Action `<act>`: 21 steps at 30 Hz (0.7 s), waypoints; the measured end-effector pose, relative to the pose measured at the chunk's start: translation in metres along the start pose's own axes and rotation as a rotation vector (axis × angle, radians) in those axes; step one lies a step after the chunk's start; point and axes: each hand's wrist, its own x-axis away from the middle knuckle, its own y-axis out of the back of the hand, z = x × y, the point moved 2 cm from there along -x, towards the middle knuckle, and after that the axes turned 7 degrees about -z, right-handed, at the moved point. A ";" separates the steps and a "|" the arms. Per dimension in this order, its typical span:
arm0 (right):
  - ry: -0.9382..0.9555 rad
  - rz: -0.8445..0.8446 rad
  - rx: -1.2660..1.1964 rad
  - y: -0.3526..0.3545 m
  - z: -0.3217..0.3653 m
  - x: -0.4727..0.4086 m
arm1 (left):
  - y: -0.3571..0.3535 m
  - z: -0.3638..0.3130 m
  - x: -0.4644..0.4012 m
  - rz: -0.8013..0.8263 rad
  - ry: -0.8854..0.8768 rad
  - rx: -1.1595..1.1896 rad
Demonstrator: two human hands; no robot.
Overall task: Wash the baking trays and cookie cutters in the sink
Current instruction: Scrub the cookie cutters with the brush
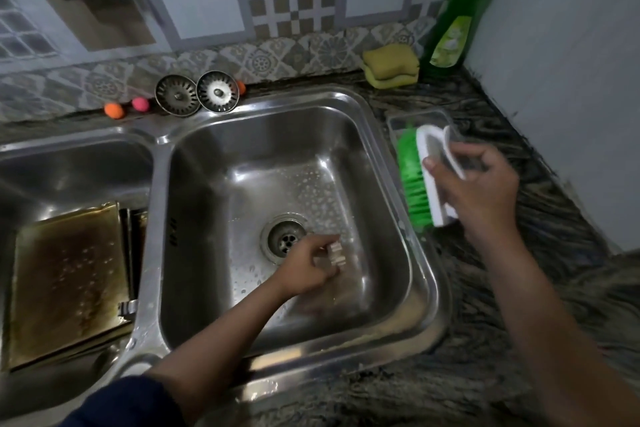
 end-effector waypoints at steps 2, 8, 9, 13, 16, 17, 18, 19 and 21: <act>0.108 -0.039 0.082 0.004 0.016 -0.028 | 0.010 -0.015 0.001 -0.106 0.009 0.160; 0.226 0.143 0.527 -0.013 0.001 -0.079 | 0.032 -0.051 0.012 -0.250 -0.001 0.450; 0.235 0.178 0.577 -0.018 -0.005 -0.082 | 0.034 -0.053 0.013 -0.258 0.004 0.460; 0.253 0.233 0.698 -0.033 -0.020 -0.087 | 0.037 -0.063 0.021 -0.275 -0.031 0.508; 0.249 0.217 0.691 -0.037 -0.018 -0.086 | 0.038 -0.065 0.026 -0.286 -0.047 0.568; 0.252 0.201 0.667 -0.036 -0.014 -0.083 | 0.039 -0.065 0.028 -0.292 -0.049 0.596; 0.261 0.183 0.631 -0.034 -0.008 -0.080 | 0.040 -0.065 0.029 -0.298 -0.047 0.625; 0.275 0.168 0.583 -0.031 0.000 -0.076 | 0.040 -0.064 0.030 -0.301 -0.041 0.655; 0.291 0.150 0.455 -0.028 0.019 -0.060 | 0.042 -0.063 0.033 -0.289 -0.019 0.712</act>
